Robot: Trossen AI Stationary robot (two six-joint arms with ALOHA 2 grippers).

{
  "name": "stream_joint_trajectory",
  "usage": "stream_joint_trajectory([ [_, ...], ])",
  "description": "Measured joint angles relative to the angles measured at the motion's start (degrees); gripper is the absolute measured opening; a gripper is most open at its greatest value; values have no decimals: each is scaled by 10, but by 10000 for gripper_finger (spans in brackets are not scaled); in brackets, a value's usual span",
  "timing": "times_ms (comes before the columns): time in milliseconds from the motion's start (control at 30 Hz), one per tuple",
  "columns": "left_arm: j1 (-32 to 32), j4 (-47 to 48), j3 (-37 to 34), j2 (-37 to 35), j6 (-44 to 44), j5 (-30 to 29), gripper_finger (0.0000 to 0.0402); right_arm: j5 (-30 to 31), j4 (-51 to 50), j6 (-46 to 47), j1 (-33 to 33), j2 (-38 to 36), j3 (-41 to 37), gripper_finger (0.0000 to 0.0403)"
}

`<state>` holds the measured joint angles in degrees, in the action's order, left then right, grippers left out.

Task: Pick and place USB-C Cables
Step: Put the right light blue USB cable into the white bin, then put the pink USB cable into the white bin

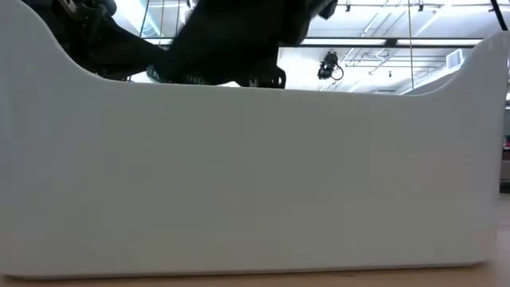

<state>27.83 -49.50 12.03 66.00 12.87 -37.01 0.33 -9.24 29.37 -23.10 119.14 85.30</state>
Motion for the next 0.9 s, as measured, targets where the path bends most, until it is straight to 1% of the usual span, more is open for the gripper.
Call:
stream_joint_trajectory([
  [200,0,0,0,0,0,0,57,2,6,-42,-3,-6,0,128],
  [333,0,0,0,0,0,0,59,3,4,-85,-20,-41,0,158],
  [467,1,0,0,0,0,0,55,35,-33,-120,-55,-95,0,160],
  [567,6,0,0,0,0,0,53,62,-79,-129,-103,-137,0,156],
  [633,11,0,0,0,0,0,53,94,-119,-122,-144,-159,0,153],
  [700,14,0,0,0,0,1,54,149,-168,-85,-187,-174,0,152],
  [800,18,0,0,0,0,1,54,233,-259,39,-248,-186,0,151],
  [900,18,0,0,0,0,1,51,267,-348,191,-299,-182,0,150],
])
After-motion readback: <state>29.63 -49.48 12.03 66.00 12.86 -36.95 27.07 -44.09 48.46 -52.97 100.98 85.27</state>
